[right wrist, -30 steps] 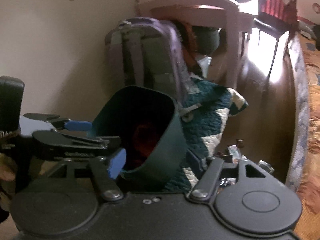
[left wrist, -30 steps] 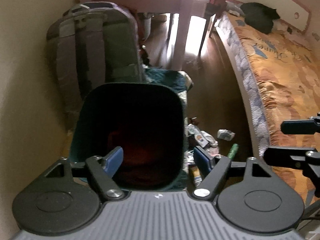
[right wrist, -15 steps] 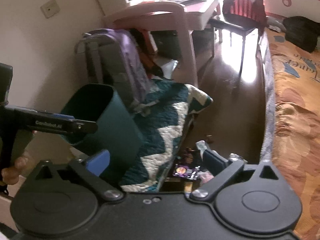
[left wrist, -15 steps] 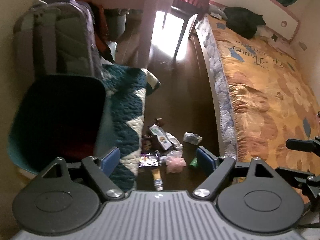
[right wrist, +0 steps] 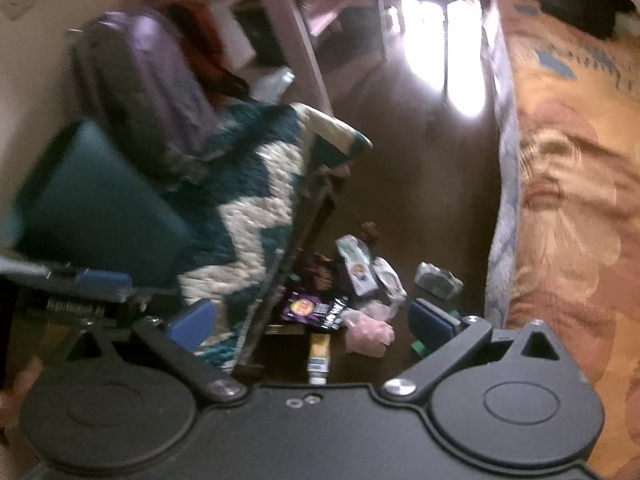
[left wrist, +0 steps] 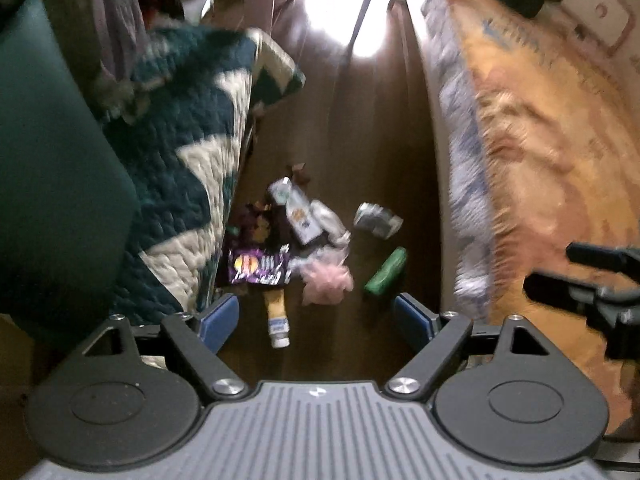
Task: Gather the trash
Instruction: 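Grasp the yellow drink carton with the left tool while the right tool grasps the green tube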
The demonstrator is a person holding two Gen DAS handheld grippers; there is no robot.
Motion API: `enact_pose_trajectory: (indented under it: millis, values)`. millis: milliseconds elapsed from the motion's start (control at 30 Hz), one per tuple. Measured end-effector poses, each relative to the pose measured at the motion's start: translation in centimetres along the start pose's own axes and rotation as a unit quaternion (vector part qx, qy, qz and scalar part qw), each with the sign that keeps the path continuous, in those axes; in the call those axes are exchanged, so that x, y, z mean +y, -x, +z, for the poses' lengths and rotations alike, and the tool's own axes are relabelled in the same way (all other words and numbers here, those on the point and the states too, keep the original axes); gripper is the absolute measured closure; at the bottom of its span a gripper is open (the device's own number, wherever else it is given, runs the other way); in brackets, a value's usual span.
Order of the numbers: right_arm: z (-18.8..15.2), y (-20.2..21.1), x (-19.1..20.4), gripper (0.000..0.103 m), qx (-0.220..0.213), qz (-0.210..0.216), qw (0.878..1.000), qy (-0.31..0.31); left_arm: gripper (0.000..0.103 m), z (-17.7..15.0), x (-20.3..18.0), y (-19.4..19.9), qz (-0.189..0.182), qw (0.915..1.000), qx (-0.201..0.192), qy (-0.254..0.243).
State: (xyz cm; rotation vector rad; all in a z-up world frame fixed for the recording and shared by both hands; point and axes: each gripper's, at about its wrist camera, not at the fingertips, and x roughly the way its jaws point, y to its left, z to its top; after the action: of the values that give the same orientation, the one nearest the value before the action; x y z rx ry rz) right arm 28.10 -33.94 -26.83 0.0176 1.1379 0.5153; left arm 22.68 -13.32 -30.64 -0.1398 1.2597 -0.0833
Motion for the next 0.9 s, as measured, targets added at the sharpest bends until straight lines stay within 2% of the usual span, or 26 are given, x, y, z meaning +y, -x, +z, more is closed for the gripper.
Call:
enact_pose_trajectory:
  millis: [133,300,500,733,900]
  values:
    - [-1.8,-6.3,-2.5,0.0,0.014,-0.021,1.0,-0.014,0.018,-1.4,0.4,-6.7,0.012,0.9996,0.026,0.005]
    - [-4.0,-14.6,-5.2,0.0,0.006,-0.058,0.998,-0.033,0.018,-3.4,0.8,-15.2,0.032,0.9985,0.045,-0.004]
    - [-6.6,-24.6,-9.7,0.001,0.027,-0.098,0.991,-0.089,0.018,-5.1,1.6,-24.4,0.037,0.9972,0.065,-0.003]
    - [-9.8,-34.6,-14.7,0.002,0.055,-0.153,0.974,-0.157,0.018,-6.6,3.3,-33.1,0.061,0.9944,0.084,0.019]
    - [-11.7,-40.3,-18.2,0.005,0.074,-0.192,0.957,-0.204,0.018,-7.9,4.4,-38.5,0.08,0.992,0.092,0.033]
